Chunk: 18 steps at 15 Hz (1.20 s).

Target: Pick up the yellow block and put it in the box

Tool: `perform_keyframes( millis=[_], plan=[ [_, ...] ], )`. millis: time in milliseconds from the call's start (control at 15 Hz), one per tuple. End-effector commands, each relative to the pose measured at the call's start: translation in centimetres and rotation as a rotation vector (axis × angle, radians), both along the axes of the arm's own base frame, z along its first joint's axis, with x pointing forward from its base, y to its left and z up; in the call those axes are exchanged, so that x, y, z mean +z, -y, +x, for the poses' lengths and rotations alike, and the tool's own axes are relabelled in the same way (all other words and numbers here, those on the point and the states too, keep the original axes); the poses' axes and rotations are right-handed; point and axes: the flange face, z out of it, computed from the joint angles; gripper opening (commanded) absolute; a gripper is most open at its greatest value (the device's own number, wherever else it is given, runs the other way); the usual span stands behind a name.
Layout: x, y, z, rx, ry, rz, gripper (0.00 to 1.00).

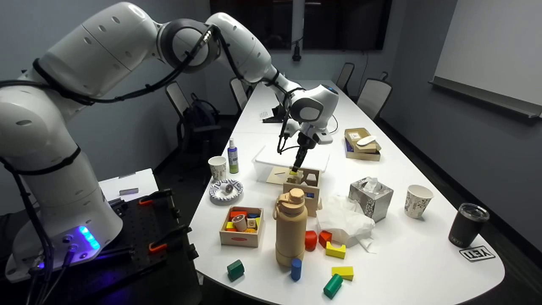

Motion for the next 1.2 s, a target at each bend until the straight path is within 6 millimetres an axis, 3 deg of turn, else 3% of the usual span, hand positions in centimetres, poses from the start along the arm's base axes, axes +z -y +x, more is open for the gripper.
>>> perform_keyframes(
  millis=[0,200,467,1133],
  plan=[
    [1.1,-0.5,0.5,-0.022,-0.011,0.026,0.76],
    [2.2,-1.0,0.9,-0.016,0.004,0.030,1.00],
    [4.1,-2.2,1.4,0.013,0.019,0.036,1.00],
    [10.6,-5.4,0.1,0.076,0.060,-0.001,1.00]
  ],
)
